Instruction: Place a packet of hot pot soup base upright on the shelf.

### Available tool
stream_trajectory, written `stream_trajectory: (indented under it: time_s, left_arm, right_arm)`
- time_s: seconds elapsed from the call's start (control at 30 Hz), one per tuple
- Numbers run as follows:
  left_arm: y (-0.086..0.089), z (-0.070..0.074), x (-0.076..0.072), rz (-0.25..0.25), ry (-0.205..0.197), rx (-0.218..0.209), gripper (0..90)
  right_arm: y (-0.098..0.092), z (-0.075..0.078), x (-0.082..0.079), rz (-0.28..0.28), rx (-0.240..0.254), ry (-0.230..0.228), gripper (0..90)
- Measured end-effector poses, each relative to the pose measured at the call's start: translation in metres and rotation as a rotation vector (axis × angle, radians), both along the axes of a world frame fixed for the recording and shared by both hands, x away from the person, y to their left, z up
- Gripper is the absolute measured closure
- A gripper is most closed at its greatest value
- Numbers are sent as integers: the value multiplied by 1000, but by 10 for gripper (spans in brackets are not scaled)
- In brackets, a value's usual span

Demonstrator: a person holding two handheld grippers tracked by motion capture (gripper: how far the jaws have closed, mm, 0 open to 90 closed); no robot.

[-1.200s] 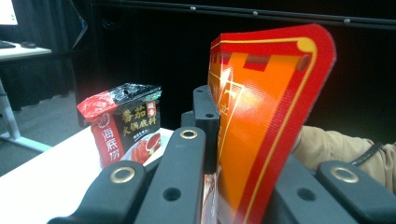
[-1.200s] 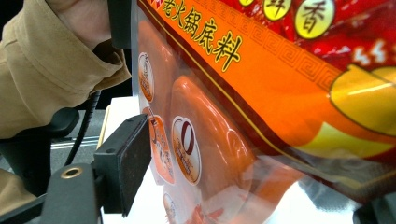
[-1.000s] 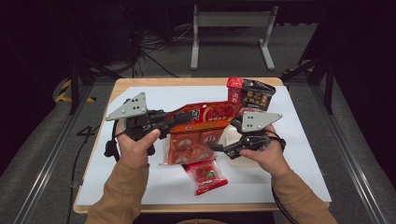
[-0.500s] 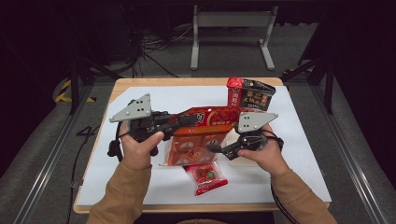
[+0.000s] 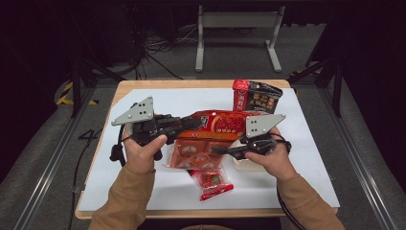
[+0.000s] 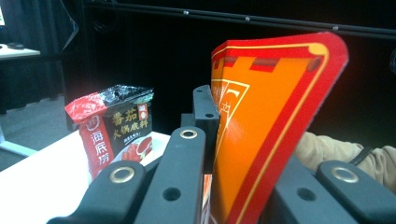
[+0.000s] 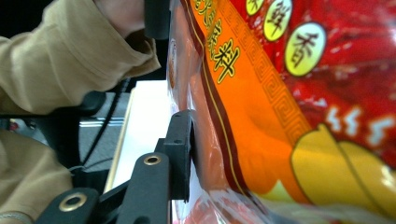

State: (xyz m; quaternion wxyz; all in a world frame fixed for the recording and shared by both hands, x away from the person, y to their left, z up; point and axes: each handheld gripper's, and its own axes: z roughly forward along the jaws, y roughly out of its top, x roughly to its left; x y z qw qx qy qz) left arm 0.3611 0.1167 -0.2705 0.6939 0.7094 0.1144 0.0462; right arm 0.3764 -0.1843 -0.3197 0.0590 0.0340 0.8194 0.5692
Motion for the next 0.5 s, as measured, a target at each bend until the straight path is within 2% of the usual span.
stream_trajectory:
  time_s: [0.1, 0.17, 0.23, 0.33, 0.5]
  left_arm:
    - [0, 1, 0, -4, 2, -6, 899]
    - [0, 0, 0, 1, 1, 0, 898]
    - [1, -1, 2, -4, 13, -5, 896]
    - [2, -2, 4, -8, 29, -13, 884]
    - [3, -3, 5, -4, 31, 12, 851]
  right_arm:
    - [1, 1, 0, 6, 16, 4, 658]
    - [1, 1, -1, 13, 18, 3, 695]
    - [1, 1, -2, 9, 17, 2, 698]
    - [0, 3, -3, -1, 14, 29, 701]
    - [-3, 7, -5, -12, -9, 52, 702]
